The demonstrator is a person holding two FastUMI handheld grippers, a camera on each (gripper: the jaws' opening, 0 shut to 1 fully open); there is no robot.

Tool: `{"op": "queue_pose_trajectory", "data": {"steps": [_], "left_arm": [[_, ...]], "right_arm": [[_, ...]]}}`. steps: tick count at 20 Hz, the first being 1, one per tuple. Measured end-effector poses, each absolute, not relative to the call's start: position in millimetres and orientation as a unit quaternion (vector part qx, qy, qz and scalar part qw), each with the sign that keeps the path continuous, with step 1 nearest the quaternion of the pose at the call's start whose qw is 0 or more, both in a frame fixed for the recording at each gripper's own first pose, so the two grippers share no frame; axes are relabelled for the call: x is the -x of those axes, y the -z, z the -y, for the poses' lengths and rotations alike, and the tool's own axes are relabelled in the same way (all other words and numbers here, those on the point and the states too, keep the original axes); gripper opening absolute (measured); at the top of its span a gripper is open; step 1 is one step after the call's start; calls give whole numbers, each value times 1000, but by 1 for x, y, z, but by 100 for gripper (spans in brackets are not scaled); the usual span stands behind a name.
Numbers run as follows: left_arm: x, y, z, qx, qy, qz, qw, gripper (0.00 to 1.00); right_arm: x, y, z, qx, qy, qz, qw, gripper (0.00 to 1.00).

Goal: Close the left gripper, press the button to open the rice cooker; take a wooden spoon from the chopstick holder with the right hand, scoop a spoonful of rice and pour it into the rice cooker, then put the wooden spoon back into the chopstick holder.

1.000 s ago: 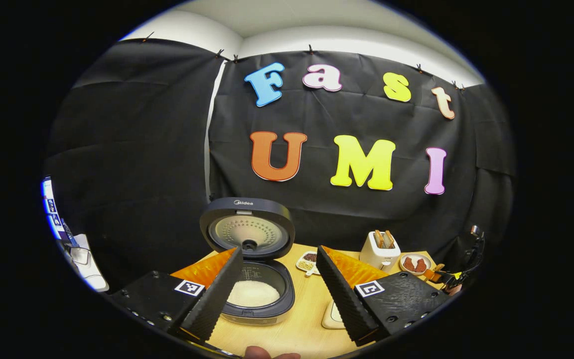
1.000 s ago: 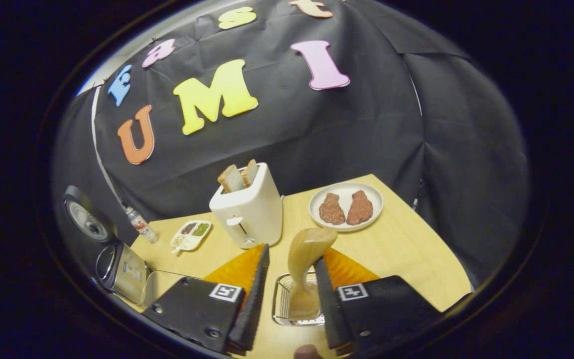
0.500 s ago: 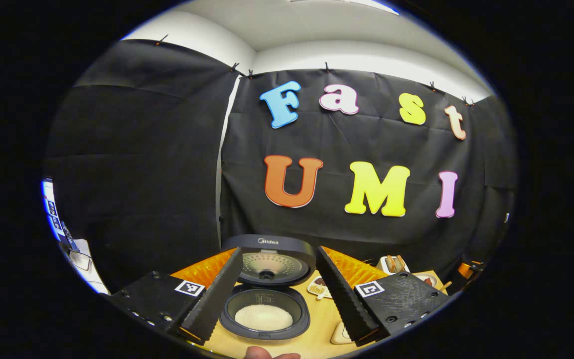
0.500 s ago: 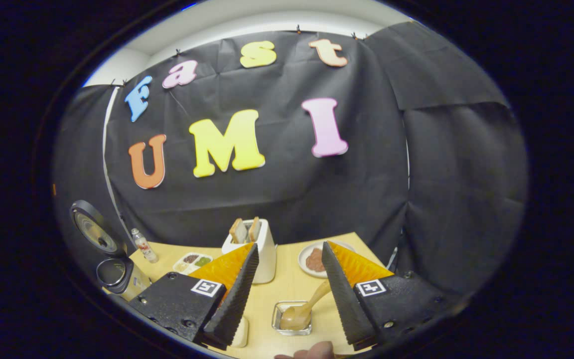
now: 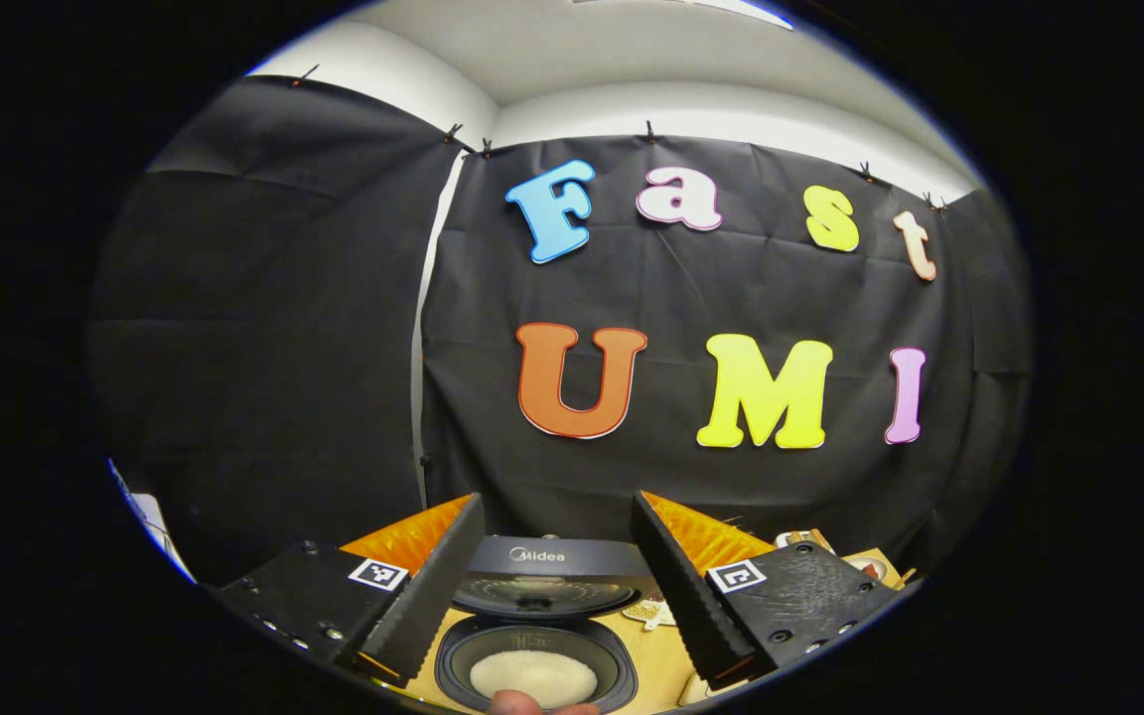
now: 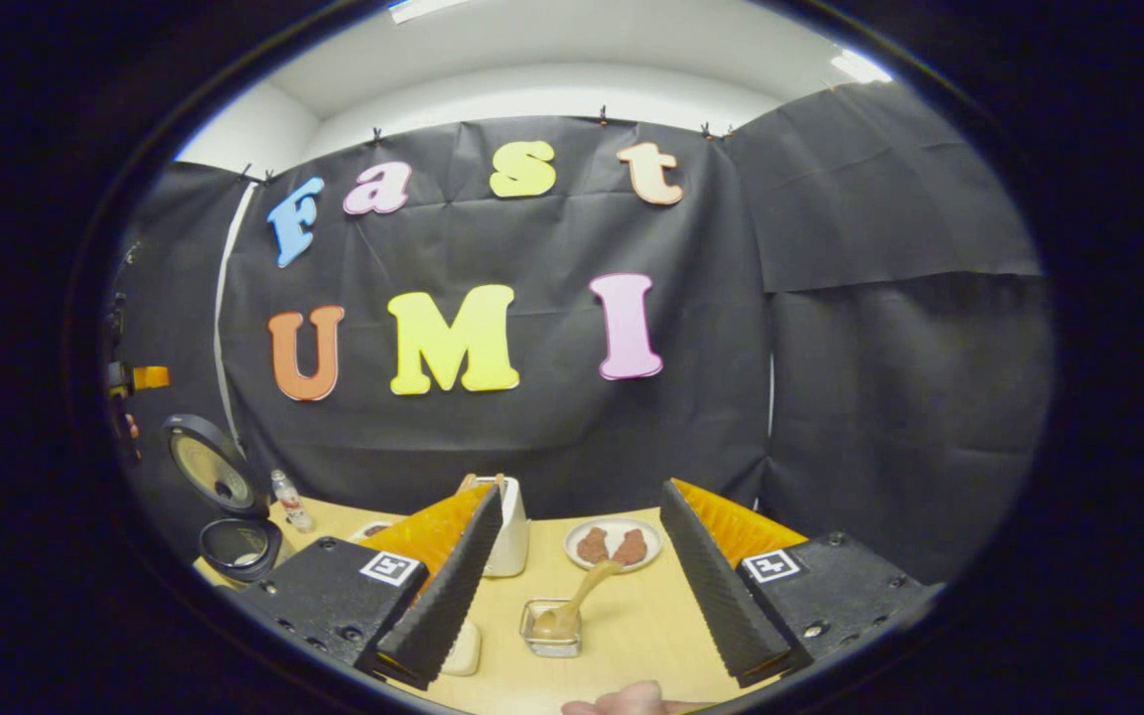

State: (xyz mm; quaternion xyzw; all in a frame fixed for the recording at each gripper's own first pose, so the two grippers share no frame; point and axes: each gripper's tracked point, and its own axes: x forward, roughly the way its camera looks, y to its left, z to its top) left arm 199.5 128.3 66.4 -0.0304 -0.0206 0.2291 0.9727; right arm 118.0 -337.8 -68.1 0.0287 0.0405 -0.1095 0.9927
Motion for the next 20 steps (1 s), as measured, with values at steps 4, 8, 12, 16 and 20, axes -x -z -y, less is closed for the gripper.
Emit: {"op": "queue_pose_trajectory", "data": {"steps": [4,8,12,16,20], "left_arm": [[-225,-48,-158,20,-236,-18,971,94],[-242,-28,-171,45,-236,-61,969,95],[-239,-10,-168,39,-222,-104,969,96],[-226,0,-157,56,-204,-136,968,97],[-203,17,-140,70,-194,-168,964,99]], "right_arm": [[-77,74,360,-23,157,-55,986,100],[-54,76,374,-34,198,-57,978,100],[-58,81,361,-51,191,-62,978,100],[-71,83,335,-44,158,-68,984,97],[-80,81,328,-35,138,-71,987,98]]}}
